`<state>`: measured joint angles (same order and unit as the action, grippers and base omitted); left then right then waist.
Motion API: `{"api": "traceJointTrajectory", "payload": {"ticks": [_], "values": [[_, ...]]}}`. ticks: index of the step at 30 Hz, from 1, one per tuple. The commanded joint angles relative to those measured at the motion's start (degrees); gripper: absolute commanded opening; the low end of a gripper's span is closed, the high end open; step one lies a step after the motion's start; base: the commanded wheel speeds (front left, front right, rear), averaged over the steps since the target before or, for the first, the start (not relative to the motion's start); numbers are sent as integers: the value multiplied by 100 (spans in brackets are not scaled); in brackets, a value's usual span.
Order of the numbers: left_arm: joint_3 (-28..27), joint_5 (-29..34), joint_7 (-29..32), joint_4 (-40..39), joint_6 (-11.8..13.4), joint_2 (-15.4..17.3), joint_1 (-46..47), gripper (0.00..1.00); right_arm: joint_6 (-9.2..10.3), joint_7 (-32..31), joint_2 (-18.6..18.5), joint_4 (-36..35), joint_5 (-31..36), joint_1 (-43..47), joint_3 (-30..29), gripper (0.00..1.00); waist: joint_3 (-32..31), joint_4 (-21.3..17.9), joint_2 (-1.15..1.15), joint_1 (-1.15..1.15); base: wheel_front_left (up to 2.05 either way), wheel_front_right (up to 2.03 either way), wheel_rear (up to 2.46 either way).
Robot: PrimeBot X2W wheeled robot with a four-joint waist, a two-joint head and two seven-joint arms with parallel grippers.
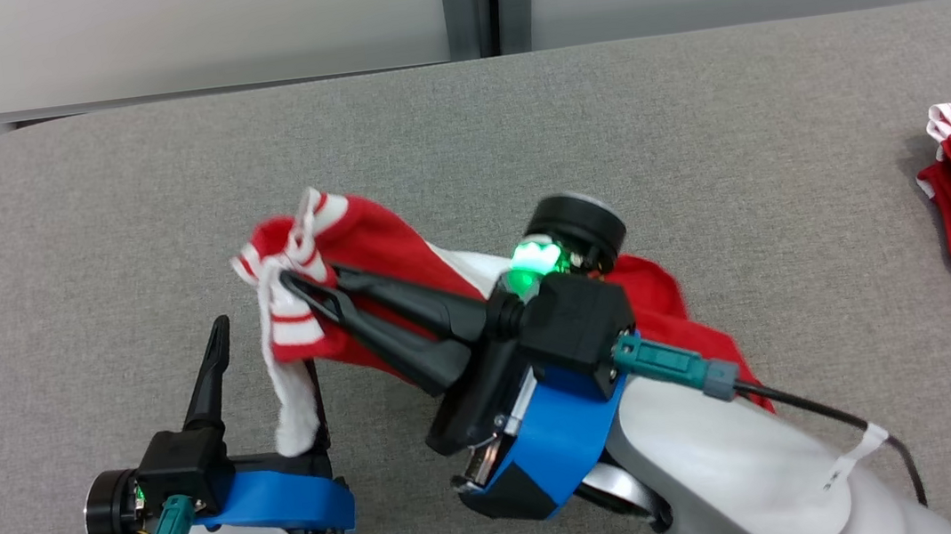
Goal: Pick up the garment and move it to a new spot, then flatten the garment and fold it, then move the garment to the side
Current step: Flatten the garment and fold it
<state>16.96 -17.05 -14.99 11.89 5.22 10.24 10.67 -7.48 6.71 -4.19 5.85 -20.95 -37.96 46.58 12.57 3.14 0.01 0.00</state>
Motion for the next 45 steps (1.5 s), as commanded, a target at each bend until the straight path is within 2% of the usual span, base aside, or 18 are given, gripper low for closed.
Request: {"api": "traceJointTrajectory", "payload": {"ticks": [1, 6, 9, 15, 20, 27, 28, 29, 30, 31, 35, 38, 42, 45], "values": [[-22, 44, -23, 6, -10, -14, -38, 100, -2, 124, 48, -137, -53, -315, -7, 0, -24, 1, -1, 0, 0, 0, 0], [-44, 56, -23, 3, -29, -27, -67, 100, -1, 503, 105, -450, -206, -960, -455, 0, -60, -17, -1, 0, 0, 0, 0], [-43, 83, -23, -8, -33, -51, -80, 100, -1, 523, 104, -356, -277, -843, -1017, 0, -66, -38, -1, 0, 0, 0, 0], [-57, 105, -24, -31, -60, -95, -38, 100, -1, 344, -313, 239, -389, 205, -1998, 0, 24, -91, -1, 0, 0, 0, 0], [-63, 147, -24, -10, -103, -101, 23, 100, -2, 440, -596, 974, -619, 1258, -2868, 0, 139, -138, -1, 0, 0, 0, 0], [-81, 196, -24, 46, -140, -57, 38, 100, -2, 629, -688, 1792, -1098, 2308, -3928, 0, 186, -190, -1, 0, 0, 0, 0], [-86, 197, -24, 52, -137, -55, 30, 100, -2, 640, -669, 1888, -1196, 2380, -4050, 6, 186, -205, -1, 0, 0, 0, 0], [-90, 199, -24, 62, -136, -50, 22, 100, -2, 664, -686, 1960, -1219, 2436, -4128, 32, 182, -220, -1, 0, 0, 0, 0], [-91, 203, -24, 77, -136, -42, 7, 100, -2, 693, -698, 1993, -1244, 2485, -4196, 80, 170, -234, -1, 0, 0, 0, 0], [-92, 204, -24, 88, -135, -32, -12, 100, -1, 721, -681, 1985, -1276, 2533, -4249, 100, 155, -247, -1, 0, 0, 0, 0], [-100, 202, -24, 128, -115, -6, -86, 100, -1, 811, -775, 1706, -1046, 2730, -4349, 100, 53, -281, -1, 0, 0, 0, 0], [-127, 188, -24, 118, -78, 26, -153, 100, -1, 829, -885, 1298, -489, 2920, -4492, 100, -29, -288, -1, 0, 0, 0, 0], [-177, 174, -24, 56, -22, 97, -261, 100, -1, 803, -737, 455, 351, 3176, -4711, 100, -154, -300, -1, 0, 0, 0, 0], [-188, 154, 9, 24, 5, 139, -350, 100, -1, 549, -590, -165, 798, 3388, -4797, 100, -258, -292, -1, 0, 0, 0, 0]]}}
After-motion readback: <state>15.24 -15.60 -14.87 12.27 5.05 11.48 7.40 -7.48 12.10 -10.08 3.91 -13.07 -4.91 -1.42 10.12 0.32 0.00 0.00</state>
